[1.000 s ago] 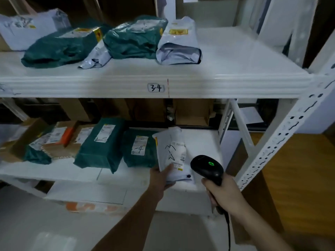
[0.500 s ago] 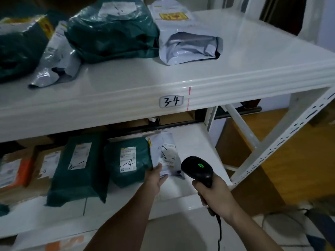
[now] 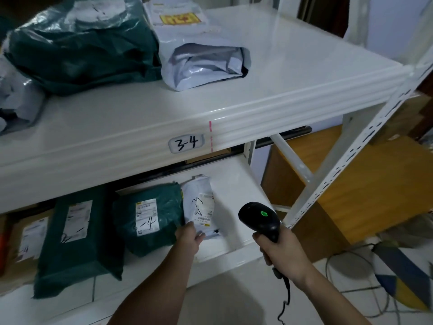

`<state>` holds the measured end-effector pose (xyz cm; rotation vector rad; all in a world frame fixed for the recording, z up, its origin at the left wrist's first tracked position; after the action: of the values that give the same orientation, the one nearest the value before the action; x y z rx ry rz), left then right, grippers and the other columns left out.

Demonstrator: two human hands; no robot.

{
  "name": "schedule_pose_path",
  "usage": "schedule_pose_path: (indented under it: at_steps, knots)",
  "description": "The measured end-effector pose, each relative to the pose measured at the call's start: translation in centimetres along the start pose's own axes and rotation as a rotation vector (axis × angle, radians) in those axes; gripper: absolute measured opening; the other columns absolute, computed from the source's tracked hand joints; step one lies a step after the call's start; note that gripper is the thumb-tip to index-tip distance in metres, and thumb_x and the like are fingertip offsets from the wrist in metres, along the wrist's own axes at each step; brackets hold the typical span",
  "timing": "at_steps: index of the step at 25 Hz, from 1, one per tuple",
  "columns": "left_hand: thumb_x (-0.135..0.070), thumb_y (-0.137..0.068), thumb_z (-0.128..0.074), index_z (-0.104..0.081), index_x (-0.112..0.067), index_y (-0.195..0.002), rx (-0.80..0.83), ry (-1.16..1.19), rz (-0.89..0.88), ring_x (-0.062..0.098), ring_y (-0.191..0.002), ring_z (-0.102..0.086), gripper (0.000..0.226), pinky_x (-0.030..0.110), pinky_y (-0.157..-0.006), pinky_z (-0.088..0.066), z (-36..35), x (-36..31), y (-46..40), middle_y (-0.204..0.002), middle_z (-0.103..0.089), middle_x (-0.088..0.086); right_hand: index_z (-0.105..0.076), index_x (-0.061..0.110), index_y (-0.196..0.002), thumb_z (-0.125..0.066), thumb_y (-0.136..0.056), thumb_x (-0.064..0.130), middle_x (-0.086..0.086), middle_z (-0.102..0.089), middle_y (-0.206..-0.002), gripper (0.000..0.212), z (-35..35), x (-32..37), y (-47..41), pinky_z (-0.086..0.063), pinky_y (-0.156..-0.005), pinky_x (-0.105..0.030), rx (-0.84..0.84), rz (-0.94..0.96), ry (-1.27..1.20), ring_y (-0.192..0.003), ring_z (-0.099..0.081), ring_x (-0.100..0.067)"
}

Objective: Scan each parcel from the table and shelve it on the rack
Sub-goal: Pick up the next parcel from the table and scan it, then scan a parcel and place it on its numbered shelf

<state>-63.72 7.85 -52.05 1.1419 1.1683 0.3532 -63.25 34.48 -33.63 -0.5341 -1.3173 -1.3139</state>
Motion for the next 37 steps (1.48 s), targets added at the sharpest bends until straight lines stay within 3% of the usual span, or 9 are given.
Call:
schedule_pose_path:
  at_steps: [5,10,12,16,20,22,26,29,37]
  knots:
    - [-0.011,-0.099,-0.065,-0.059,-0.005,-0.128,-0.105,-0.37,-0.182,0.034,-0.109,-0.061,0.03,0.043,-0.066,-0.059,-0.8,1.4,2.4,-0.134,-0.05,0.018,-0.057,0.007,-0.083,-0.063,-0.088,0.021,-0.008,-0.054,-0.057,0.016,3.3,-1.0,0.1,-0.044,-0.056,-0.036,0.034,0.003,-0.029,-0.052,-0.05,-0.023]
    - [-0.026,-0.092,-0.067,-0.065,-0.021,-0.096,0.146,-0.724,-0.437,0.026,-0.083,-0.059,0.007,0.035,-0.077,-0.048,-6.3,4.4,8.7,-0.093,-0.064,0.006,-0.057,0.011,-0.088,-0.063,-0.091,0.015,-0.006,-0.051,-0.057,0.008,9.3,-2.3,1.7,-0.041,-0.049,-0.031,0.012,0.006,-0.079,-0.051,-0.048,-0.022]
    - [-0.042,-0.086,-0.064,-0.06,-0.025,-0.076,0.246,-1.067,-0.587,0.027,-0.086,-0.06,0.021,0.034,-0.076,-0.041,-9.3,6.0,10.8,-0.078,-0.057,0.002,-0.058,0.012,-0.088,-0.063,-0.09,0.017,-0.003,-0.054,-0.055,0.008,12.2,-3.2,2.7,-0.043,-0.049,-0.031,-0.012,0.015,-0.064,-0.05,-0.052,-0.019]
    - [-0.073,-0.093,-0.052,-0.07,-0.023,-0.121,0.525,-1.651,-0.688,0.02,-0.112,-0.064,0.06,0.033,-0.095,-0.048,-16.3,11.6,16.2,-0.12,-0.068,-0.003,-0.056,0.016,-0.082,-0.063,-0.089,0.013,0.005,-0.052,-0.048,0.011,19.3,-5.4,4.8,-0.04,-0.044,-0.026,-0.107,0.011,-0.061,-0.043,-0.049,-0.013]
    - [-0.094,-0.076,-0.041,-0.062,-0.032,-0.138,0.822,-1.775,-0.536,0.013,-0.128,-0.056,0.09,0.041,-0.115,-0.042,-24.2,18.6,20.4,-0.143,-0.06,-0.009,-0.057,0.012,-0.085,-0.061,-0.088,0.011,-0.001,-0.052,-0.051,0.006,27.4,-8.5,7.2,-0.041,-0.05,-0.034,-0.185,-0.008,-0.073,-0.048,-0.051,-0.02]
    - [-0.094,-0.076,-0.045,-0.059,-0.036,-0.142,0.828,-1.749,-0.545,0.013,-0.132,-0.055,0.089,0.045,-0.116,-0.042,-27.5,20.6,21.2,-0.146,-0.059,-0.01,-0.058,0.011,-0.087,-0.063,-0.089,0.013,-0.004,-0.054,-0.055,0.005,30.7,-9.6,8.3,-0.043,-0.049,-0.033,-0.235,-0.009,-0.067,-0.048,-0.053,-0.019]
    - [-0.069,-0.095,-0.054,-0.067,-0.032,-0.126,0.888,-1.577,-0.701,0.01,-0.117,-0.064,0.05,0.044,-0.11,-0.049,-34.5,23.0,26.2,-0.126,-0.069,-0.011,-0.059,0.015,-0.089,-0.063,-0.09,0.013,0.001,-0.054,-0.057,0.005,37.4,-11.5,10.5,-0.04,-0.043,-0.02,-0.367,-0.041,-0.069,-0.043,-0.051,-0.007]
    - [-0.084,-0.087,-0.048,-0.06,-0.028,-0.14,0.882,-1.534,-0.775,0.016,-0.129,-0.059,0.078,0.04,-0.112,-0.046,-39.4,24.3,28.0,-0.143,-0.061,-0.005,-0.056,0.018,-0.082,-0.064,-0.086,0.018,0.002,-0.053,-0.057,0.009,41.1,-12.8,11.1,-0.041,-0.05,-0.026,-0.446,-0.042,-0.051,-0.049,-0.051,-0.012]
    - [-0.066,-0.102,-0.045,-0.04,-0.024,-0.159,0.911,-1.594,-0.852,0.024,-0.149,-0.039,0.071,0.038,-0.119,-0.036,-49.5,27.6,29.6,-0.165,-0.037,-0.002,-0.062,0.018,-0.096,-0.065,-0.083,0.025,-0.003,-0.054,-0.062,0.015,48.4,-15.0,8.0,-0.042,-0.057,-0.033,-0.511,-0.085,-0.114,-0.056,-0.052,-0.02]
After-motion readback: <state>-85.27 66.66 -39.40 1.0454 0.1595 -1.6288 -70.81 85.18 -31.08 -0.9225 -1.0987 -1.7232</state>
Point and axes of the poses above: each hand's wrist, its own y-axis away from the middle knuckle, its own z-axis out of the back of the hand, x = y × z, the point moved 4 cm from there along -y, towards the middle knuckle
